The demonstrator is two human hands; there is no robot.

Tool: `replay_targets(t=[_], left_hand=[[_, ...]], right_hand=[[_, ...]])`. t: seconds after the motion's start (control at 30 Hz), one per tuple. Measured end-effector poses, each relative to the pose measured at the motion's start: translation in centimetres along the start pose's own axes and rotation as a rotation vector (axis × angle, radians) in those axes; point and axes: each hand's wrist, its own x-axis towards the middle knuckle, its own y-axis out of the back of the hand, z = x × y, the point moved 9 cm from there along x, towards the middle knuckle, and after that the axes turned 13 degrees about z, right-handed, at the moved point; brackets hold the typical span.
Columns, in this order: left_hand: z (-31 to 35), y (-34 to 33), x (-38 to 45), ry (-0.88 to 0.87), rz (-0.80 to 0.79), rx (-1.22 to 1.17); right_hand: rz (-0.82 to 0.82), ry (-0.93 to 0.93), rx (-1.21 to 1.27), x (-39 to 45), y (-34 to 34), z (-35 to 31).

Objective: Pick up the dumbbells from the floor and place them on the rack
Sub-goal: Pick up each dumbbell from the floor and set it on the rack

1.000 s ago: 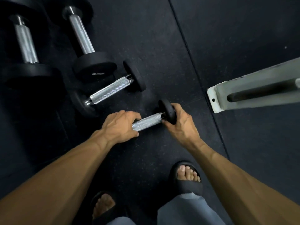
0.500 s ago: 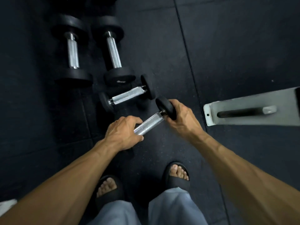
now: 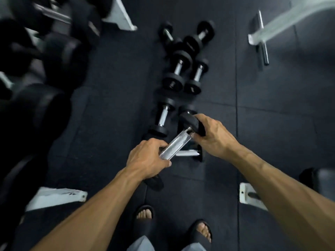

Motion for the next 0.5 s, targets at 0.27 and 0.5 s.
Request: replay_targets(t=[0.27,0.5], left_hand=[[-3.4,18.0,-7.2,0.146,0.287,-0.144],[-9.7,33.2,-13.6,0.256,0.468,-0.220]], right_hand=[[-0.121,0.392,-0.067,3.2,5.1,-22.5],[-0.204,0.697,-0.109,3.2,5.3,-43.6]])
